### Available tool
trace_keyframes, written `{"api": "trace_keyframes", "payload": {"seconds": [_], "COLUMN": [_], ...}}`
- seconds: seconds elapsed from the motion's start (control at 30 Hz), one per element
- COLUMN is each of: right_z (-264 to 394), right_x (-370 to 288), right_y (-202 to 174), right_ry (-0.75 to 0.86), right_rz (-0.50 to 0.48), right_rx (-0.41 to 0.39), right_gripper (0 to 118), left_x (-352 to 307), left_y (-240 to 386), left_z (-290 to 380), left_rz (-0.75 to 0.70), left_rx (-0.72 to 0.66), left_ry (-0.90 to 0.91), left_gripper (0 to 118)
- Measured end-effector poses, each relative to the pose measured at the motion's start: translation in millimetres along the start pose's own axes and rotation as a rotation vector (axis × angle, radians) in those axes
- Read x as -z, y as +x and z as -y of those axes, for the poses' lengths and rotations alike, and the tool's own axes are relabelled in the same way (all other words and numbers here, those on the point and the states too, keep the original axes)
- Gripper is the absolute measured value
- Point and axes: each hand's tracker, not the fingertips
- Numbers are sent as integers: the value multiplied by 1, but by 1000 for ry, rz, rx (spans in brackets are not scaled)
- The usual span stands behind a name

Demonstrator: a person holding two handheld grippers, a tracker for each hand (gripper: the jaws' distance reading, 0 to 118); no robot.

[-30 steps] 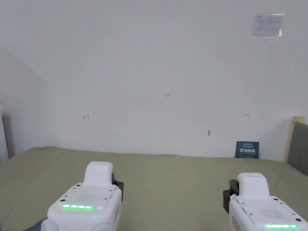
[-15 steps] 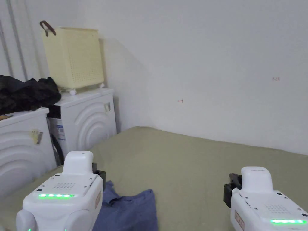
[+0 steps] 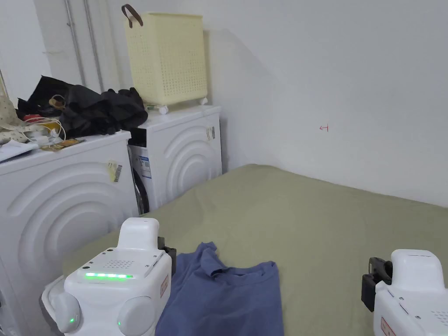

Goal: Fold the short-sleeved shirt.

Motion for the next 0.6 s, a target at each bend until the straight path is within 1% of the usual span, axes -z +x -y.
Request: {"api": "trace_keyframes", "payload": {"seconds": [0.13,0.3,0.33,0.4,0.5,0.53,0.57,0.6], "right_z": [10,37,42,54,70,74,78,82], "right_x": [8,12,13,12,10,11,11,12], "right_y": [2,10,13,20,33,37,41,45], "right_ry": [-24,-91,-107,-145,-176,-189,-201,-210], "right_rz": [3,4,-2,7,16,22,31,34], "right_rx": [-9,-3,-4,-25,-31,-33,-27,-20], "right_gripper": [0,0,0,0,0,0,0,0], "left_x": [35,107,121,150,177,184,192,198], "left_y": [15,39,44,55,68,72,75,78], "left_z": [13,51,60,81,101,105,110,115], "left_rz": [43,91,88,135,185,210,249,271], "left_rx": [19,4,7,5,18,29,33,15], "left_ry": [-72,-232,-277,-378,-507,-557,-617,-649], "left_gripper": [1,1,1,1,3,10,44,82]}}
